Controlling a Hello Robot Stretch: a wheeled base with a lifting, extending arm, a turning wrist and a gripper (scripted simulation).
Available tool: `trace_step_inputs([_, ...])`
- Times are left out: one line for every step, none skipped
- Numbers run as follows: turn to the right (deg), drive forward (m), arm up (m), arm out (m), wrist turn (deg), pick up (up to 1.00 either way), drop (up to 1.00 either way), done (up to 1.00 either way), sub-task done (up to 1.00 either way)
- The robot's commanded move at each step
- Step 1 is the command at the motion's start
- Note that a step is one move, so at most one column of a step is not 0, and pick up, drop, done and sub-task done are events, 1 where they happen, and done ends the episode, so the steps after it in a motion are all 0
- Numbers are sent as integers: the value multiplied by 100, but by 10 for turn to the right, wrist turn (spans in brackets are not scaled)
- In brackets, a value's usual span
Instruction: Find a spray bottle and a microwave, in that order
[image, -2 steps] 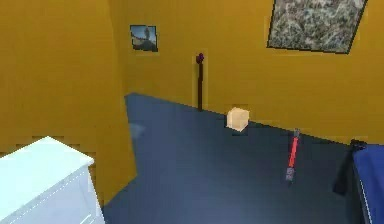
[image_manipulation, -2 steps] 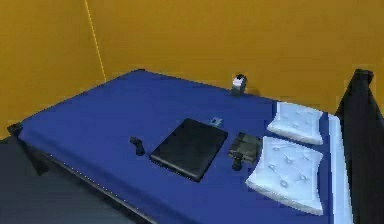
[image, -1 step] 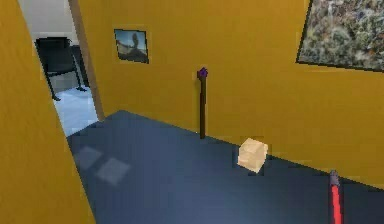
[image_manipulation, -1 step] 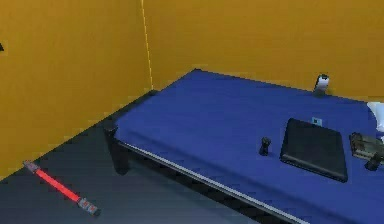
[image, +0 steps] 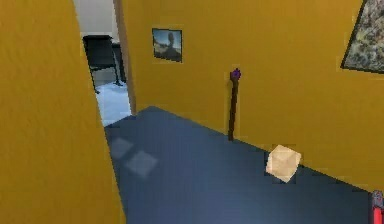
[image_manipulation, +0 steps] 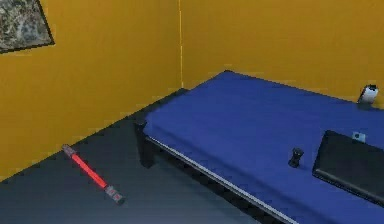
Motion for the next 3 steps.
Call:
trace_step_inputs([0,100,0,0,0,0,0,0,0])
trace_step_inputs([-30,0,0,0,0,0,0,0,0])
trace_step_inputs([0,5,0,0,0,0,0,0,0])
